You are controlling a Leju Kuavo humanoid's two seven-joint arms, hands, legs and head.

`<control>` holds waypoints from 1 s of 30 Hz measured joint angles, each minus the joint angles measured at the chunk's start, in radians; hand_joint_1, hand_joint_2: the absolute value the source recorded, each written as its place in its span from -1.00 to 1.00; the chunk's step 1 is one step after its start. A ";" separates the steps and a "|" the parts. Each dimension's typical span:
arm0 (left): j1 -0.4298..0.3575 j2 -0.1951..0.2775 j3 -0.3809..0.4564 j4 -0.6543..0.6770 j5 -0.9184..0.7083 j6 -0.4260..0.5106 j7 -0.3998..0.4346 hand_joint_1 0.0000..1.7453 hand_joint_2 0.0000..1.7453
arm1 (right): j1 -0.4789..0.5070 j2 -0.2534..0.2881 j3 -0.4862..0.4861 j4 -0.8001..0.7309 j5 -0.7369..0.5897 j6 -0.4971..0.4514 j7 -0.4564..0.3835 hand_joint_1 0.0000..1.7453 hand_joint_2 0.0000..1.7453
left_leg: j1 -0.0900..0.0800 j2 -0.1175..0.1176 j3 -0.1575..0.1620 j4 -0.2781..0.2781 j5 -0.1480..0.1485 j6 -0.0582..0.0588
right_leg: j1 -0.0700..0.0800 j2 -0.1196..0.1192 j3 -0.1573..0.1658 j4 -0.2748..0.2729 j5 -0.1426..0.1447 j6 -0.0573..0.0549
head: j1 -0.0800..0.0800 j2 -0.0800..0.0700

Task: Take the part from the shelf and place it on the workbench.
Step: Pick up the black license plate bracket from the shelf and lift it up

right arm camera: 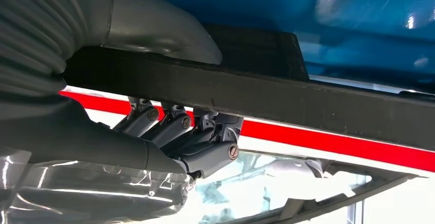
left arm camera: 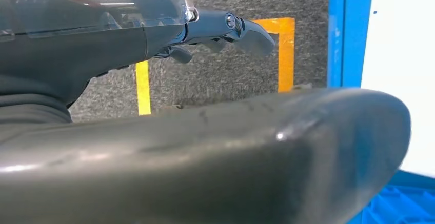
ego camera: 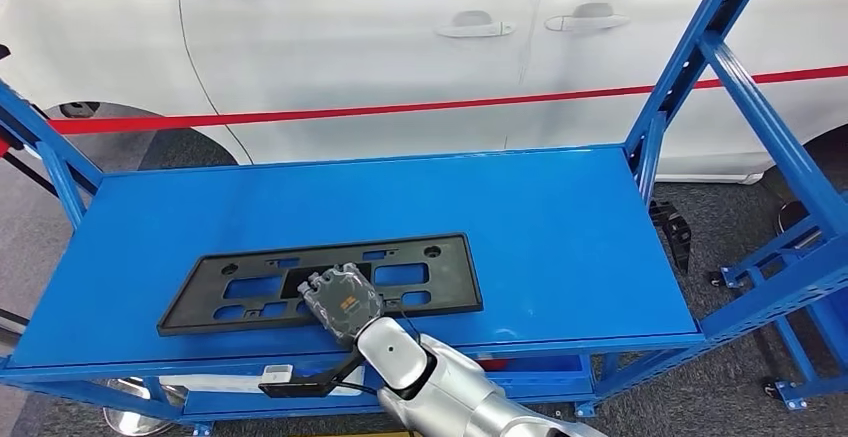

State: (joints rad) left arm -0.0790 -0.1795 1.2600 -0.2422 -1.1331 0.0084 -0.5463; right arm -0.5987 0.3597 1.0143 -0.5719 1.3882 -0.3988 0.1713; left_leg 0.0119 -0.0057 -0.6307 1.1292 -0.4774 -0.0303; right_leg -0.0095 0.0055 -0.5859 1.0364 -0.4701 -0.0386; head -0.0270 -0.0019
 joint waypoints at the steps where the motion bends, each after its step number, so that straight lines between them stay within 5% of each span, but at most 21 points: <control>1: -0.001 0.000 0.000 0.000 0.001 0.000 0.000 -1.00 -1.00 | -0.002 0.001 0.000 0.002 -0.007 -0.002 -0.002 1.00 1.00 | -0.002 0.000 0.030 -0.062 0.021 0.005 | 0.001 0.001 0.002 0.000 -0.001 0.003 | 0.000 0.000; 3: -0.002 0.001 0.000 0.000 0.003 0.001 0.000 -1.00 -1.00 | -0.006 0.001 0.000 0.005 -0.025 -0.011 -0.011 1.00 1.00 | -0.008 0.000 0.054 -0.115 0.027 0.015 | 0.003 0.003 0.001 -0.001 -0.001 0.013 | 0.001 0.000; 7: -0.001 0.000 0.001 0.000 0.019 0.003 -0.001 -1.00 -1.00 | -0.001 0.001 -0.011 -0.007 -0.120 -0.059 -0.086 1.00 1.00 | -0.001 0.002 0.064 -0.136 0.040 0.035 | 0.004 0.002 -0.002 0.013 -0.015 0.035 | 0.002 0.000; 11: 0.001 -0.001 0.014 0.000 0.045 0.011 -0.007 -1.00 -1.00 | 0.044 -0.012 -0.070 -0.147 -0.349 -0.108 -0.250 1.00 1.00 | 0.001 0.009 0.069 -0.142 0.043 0.046 | 0.002 0.000 -0.111 0.241 -0.130 0.045 | 0.003 0.000; 12: 0.003 -0.001 0.020 0.000 0.051 0.014 -0.009 -1.00 -1.00 | 0.063 -0.023 -0.086 -0.215 -0.433 -0.110 -0.297 1.00 1.00 | 0.001 0.009 0.070 -0.142 0.042 0.046 | 0.002 0.000 -0.127 0.272 -0.134 0.046 | 0.003 0.000; 13: 0.005 -0.002 0.025 0.000 0.057 0.016 -0.011 -1.00 -1.00 | 0.082 -0.035 -0.102 -0.290 -0.521 -0.111 -0.340 1.00 1.00 | 0.001 0.009 0.071 -0.141 0.040 0.046 | 0.001 0.000 -0.126 0.267 -0.119 0.046 | 0.003 0.000; 16: 0.007 -0.003 0.037 0.000 0.071 0.020 -0.017 -1.00 -1.00 | 0.146 -0.072 -0.146 -0.507 -0.753 -0.124 -0.431 1.00 1.00 | 0.000 0.003 0.073 -0.135 0.035 0.039 | 0.001 -0.003 -0.030 0.073 -0.022 0.039 | 0.003 0.000; 18: 0.008 -0.004 0.047 0.000 0.076 0.027 -0.020 -1.00 -1.00 | 0.207 -0.102 -0.173 -0.665 -0.896 -0.129 -0.493 1.00 1.00 | -0.004 -0.003 0.069 -0.127 0.030 0.030 | 0.003 -0.003 0.006 -0.004 0.001 0.030 | 0.002 0.000; 22: 0.013 -0.003 0.061 0.000 0.082 0.037 -0.021 -1.00 -1.00 | 0.306 -0.160 -0.227 -0.960 -1.062 -0.137 -0.586 1.00 1.00 | -0.005 -0.003 0.061 -0.110 0.013 0.012 | 0.000 -0.003 0.005 -0.014 0.005 0.011 | 0.002 0.000; 26: 0.013 -0.003 0.072 0.000 0.082 0.039 -0.022 -1.00 -1.00 | 0.365 -0.195 -0.256 -1.128 -1.102 -0.142 -0.626 1.00 1.00 | 0.000 0.000 -0.035 0.109 -0.102 -0.003 | -0.003 -0.003 0.006 -0.017 0.005 0.000 | -0.001 0.000; 27: 0.013 -0.003 0.074 0.000 0.080 0.042 -0.023 -1.00 -1.00 | 0.382 -0.204 -0.260 -1.157 -1.115 -0.148 -0.641 1.00 1.00 | 0.001 0.000 -0.056 0.150 -0.112 -0.004 | -0.003 -0.003 0.007 -0.016 0.004 0.000 | -0.001 0.000; 29: 0.014 -0.003 0.075 0.000 0.076 0.052 -0.025 -1.00 -1.00 | 0.423 -0.223 -0.272 -1.224 -1.150 -0.163 -0.682 1.00 1.00 | 0.000 0.000 -0.049 0.129 -0.077 0.000 | -0.001 -0.003 0.011 -0.015 0.000 0.001 | -0.002 0.000; 30: 0.014 -0.003 0.076 0.000 0.076 0.058 -0.025 -1.00 -1.00 | 0.443 -0.232 -0.278 -1.259 -1.172 -0.170 -0.704 1.00 1.00 | -0.001 0.000 -0.017 0.062 -0.038 0.007 | 0.000 -0.003 0.014 -0.015 -0.002 0.002 | -0.002 0.000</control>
State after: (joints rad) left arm -0.0654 -0.1826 1.3357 -0.2422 -1.0574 0.0661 -0.5715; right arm -0.1556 0.1282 0.7367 -1.8308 0.2167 -0.5689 -0.5330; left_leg 0.0112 -0.0058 -0.6481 1.1911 -0.5157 -0.0237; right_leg -0.0097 0.0030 -0.5720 1.0210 -0.4717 -0.0365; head -0.0285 -0.0019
